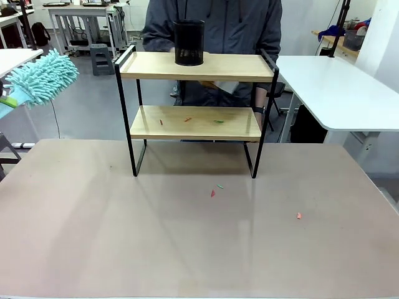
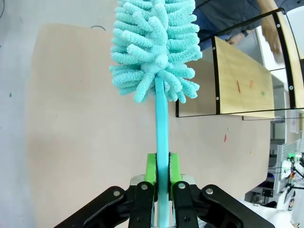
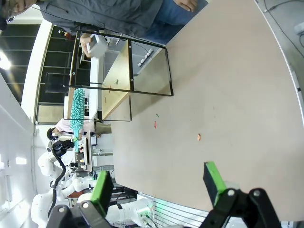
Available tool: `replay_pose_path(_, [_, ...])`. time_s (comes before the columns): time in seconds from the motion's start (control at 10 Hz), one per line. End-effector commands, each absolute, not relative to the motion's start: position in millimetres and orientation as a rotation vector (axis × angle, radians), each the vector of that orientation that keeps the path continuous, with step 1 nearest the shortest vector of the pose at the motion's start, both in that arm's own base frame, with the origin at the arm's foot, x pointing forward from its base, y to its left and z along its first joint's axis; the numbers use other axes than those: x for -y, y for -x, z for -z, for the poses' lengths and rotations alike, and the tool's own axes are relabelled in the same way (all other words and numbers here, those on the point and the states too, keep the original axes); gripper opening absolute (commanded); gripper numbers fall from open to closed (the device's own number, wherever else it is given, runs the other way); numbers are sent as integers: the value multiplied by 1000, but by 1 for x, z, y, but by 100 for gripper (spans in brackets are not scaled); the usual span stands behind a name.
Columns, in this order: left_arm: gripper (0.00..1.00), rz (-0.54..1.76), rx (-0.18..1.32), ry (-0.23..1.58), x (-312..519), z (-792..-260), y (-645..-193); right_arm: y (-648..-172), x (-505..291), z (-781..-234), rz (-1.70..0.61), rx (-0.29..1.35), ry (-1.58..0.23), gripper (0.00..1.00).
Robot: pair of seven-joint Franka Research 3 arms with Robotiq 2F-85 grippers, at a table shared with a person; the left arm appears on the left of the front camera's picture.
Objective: Clean the shelf.
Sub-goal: Clean the remaining tier of the Shelf with the Duster once objects are removed.
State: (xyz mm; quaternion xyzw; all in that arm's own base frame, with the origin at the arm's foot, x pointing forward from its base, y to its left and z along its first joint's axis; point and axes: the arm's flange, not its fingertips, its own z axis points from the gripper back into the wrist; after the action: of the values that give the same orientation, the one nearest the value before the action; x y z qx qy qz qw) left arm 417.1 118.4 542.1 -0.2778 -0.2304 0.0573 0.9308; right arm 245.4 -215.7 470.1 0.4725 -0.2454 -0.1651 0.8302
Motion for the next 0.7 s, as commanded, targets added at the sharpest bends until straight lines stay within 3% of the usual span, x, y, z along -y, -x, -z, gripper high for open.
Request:
replay_pose_path(0.0, [12, -115, 489, 550, -116, -542, -415, -247, 215, -470, 332, 552, -1019, 100])
replay_pose_path(0.3, [12, -37, 456, 562, -116, -553, -408, -247, 215, -470, 332, 552, -1019, 100])
replay_pose_path(0.6, [12, 252, 508, 587, -136, -620, -326, -247, 215, -470, 332, 552, -1019, 100])
